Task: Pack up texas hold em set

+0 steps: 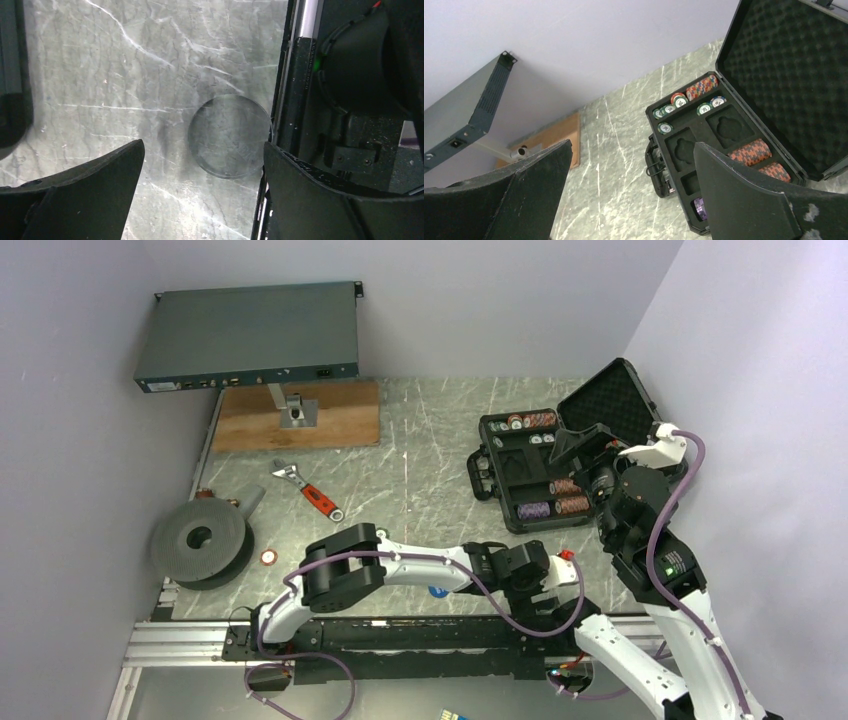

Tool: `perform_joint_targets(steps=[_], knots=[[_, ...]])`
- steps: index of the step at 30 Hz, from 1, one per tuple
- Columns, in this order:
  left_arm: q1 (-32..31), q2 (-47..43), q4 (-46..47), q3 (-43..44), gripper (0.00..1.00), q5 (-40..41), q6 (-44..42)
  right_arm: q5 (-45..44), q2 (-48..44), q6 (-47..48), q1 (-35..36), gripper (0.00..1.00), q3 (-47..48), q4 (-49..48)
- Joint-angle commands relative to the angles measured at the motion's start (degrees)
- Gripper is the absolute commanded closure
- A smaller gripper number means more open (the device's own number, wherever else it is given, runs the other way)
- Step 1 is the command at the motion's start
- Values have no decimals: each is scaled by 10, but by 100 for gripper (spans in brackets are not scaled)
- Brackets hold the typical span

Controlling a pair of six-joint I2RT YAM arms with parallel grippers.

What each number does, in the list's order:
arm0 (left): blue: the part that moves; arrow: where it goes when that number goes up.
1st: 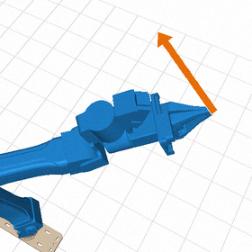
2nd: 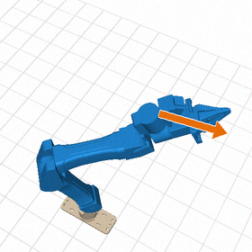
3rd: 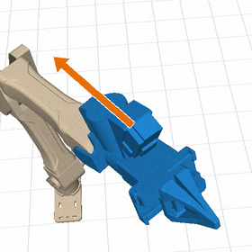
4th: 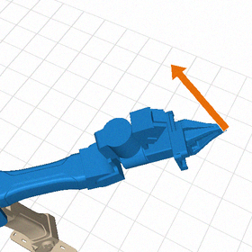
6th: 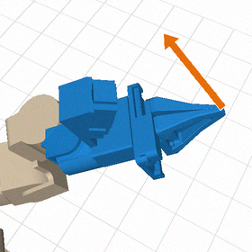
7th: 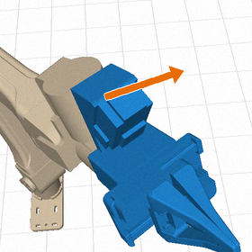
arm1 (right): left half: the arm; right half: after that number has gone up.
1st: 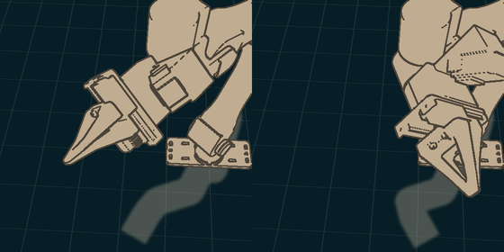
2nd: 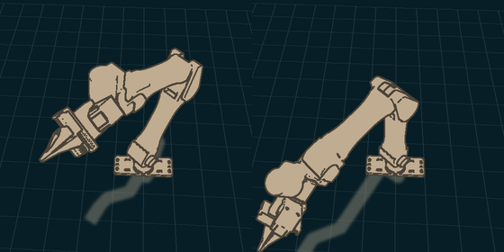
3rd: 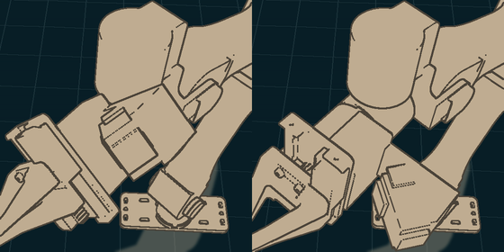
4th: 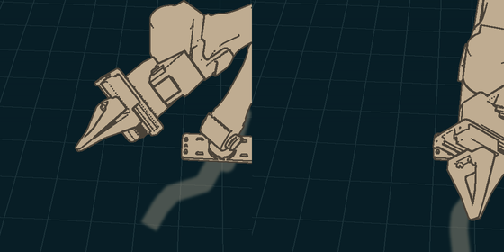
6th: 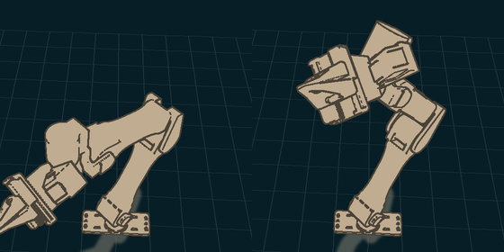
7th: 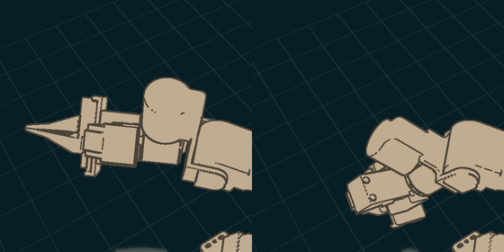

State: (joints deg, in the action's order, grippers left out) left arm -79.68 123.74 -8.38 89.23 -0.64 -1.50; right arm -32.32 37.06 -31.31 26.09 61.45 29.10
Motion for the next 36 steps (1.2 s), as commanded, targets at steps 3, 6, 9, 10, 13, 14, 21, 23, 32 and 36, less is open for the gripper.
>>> perform_joint_targets(steps=[3,6,9,10,13,14,21,23,32,36], knots=[[-11,-13,45,-9,3,-35,-24,16,-3,-6,3,5,13,3],[-15,-20,41,-10,2,-41,-26,18,1,-6,3,5,13,4],[-18,-12,26,-1,1,-44,-34,20,3,-7,3,5,12,4],[-19,-6,17,4,0,-42,-36,21,4,-7,3,5,11,3],[-20,3,9,12,0,-46,-35,25,5,-9,3,5,8,1],[-20,1,11,10,0,-54,-34,26,7,-8,2,5,8,1],[-23,-17,52,-36,0,-128,-26,28,13,-5,3,4,13,0],[-23,-14,48,-34,0,-142,-33,32,17,-3,3,4,20,-2],[-18,-61,134,-117,0,-162,-45,45,31,-6,3,5,30,-4],[-19,-43,163,-120,0,-131,-41,52,36,-14,3,5,24,-9]])
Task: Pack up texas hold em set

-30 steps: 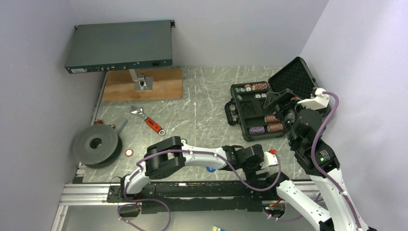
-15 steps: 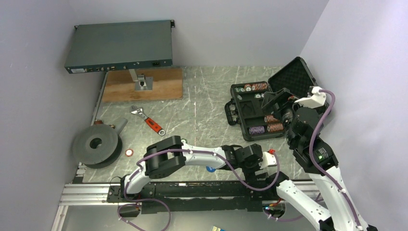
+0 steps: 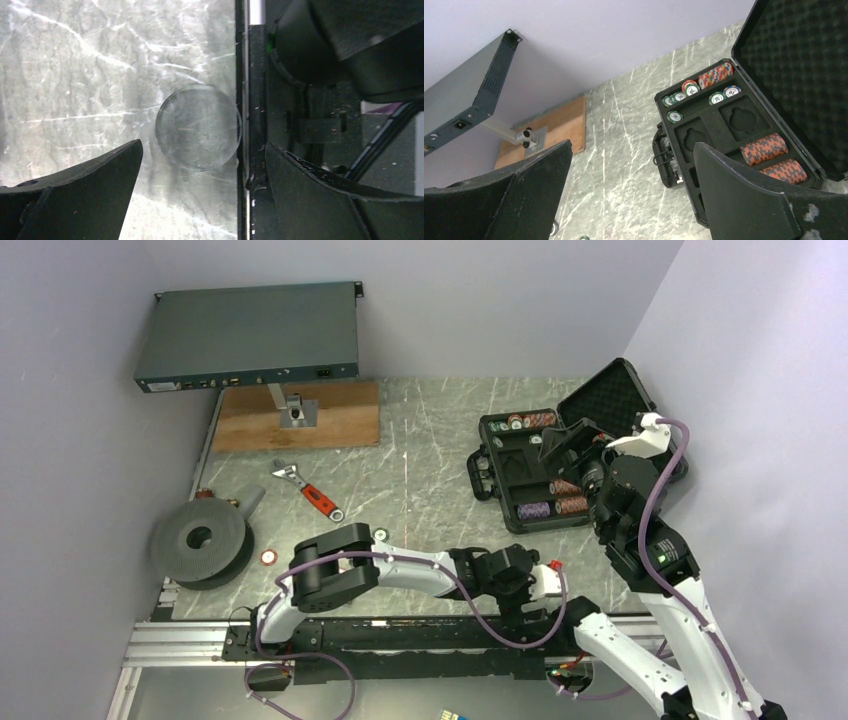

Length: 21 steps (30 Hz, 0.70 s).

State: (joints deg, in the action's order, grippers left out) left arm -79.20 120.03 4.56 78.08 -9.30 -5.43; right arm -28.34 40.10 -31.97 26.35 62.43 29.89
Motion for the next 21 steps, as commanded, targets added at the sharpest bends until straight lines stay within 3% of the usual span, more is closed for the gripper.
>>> perform_joint_targets(steps=[1,16,21], knots=[[-23,-1,42,-10,0,-35,-2,16,7,-9,0,5,12,-17],[-22,34,84,-11,10,86,7,21,16,-13,0,5,0,-22],[-15,47,72,-1,11,91,23,26,19,-14,0,5,-2,-26]])
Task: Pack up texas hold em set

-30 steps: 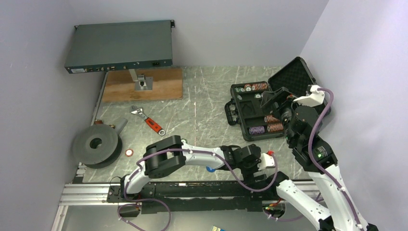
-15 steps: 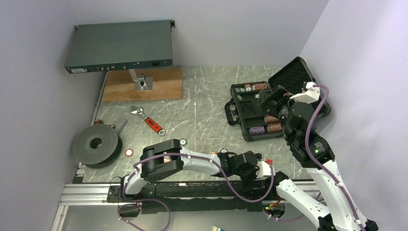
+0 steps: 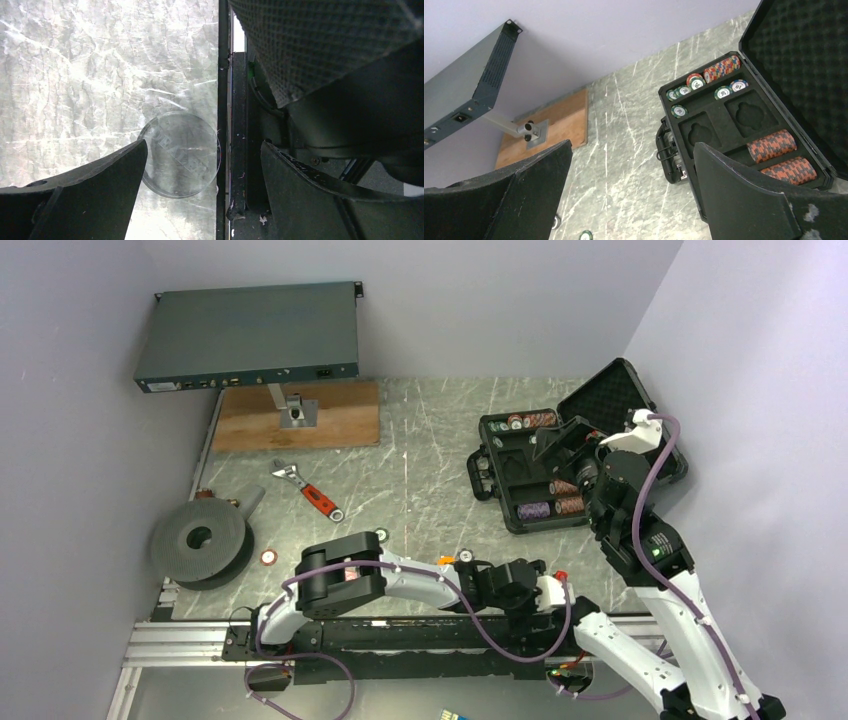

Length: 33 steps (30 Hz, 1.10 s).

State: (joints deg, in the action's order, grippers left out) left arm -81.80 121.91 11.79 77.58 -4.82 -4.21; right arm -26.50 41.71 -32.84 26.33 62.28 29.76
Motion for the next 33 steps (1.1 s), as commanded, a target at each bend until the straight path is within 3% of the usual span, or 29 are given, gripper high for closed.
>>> perform_joint_targets(steps=[1,12,14,24,33], knots=[[13,29,-3,5,11,66,16,8,4,-6,0,5,0,-24],[39,22,24,-23,15,99,67,18,8,-9,0,5,-3,-30],[40,23,28,-27,20,96,66,16,9,-6,0,5,-1,-30],[40,15,67,-55,25,53,60,17,14,-4,0,5,2,-31],[38,17,35,-48,65,97,68,19,14,-3,0,5,3,-33]])
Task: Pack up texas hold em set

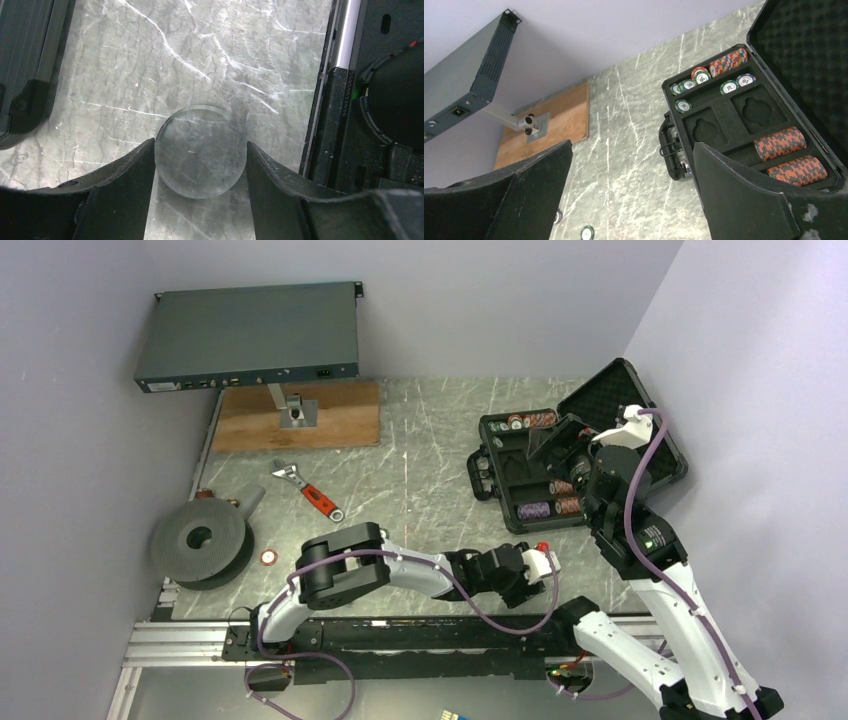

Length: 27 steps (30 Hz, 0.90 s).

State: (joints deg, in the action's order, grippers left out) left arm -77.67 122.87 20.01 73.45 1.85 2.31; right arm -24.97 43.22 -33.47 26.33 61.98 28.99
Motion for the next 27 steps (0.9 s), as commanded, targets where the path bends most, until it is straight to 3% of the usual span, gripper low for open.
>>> perform_joint_targets(steps=[1,7,27], knots=[[-3,7,-47,-9,68,29,4,4,0,4,1,5,6,-26],[-3,-39,-46,-32,75,30,15,2,9,11,0,6,23,-33],[46,-173,-118,-27,73,59,30,10,12,13,0,6,45,-56]])
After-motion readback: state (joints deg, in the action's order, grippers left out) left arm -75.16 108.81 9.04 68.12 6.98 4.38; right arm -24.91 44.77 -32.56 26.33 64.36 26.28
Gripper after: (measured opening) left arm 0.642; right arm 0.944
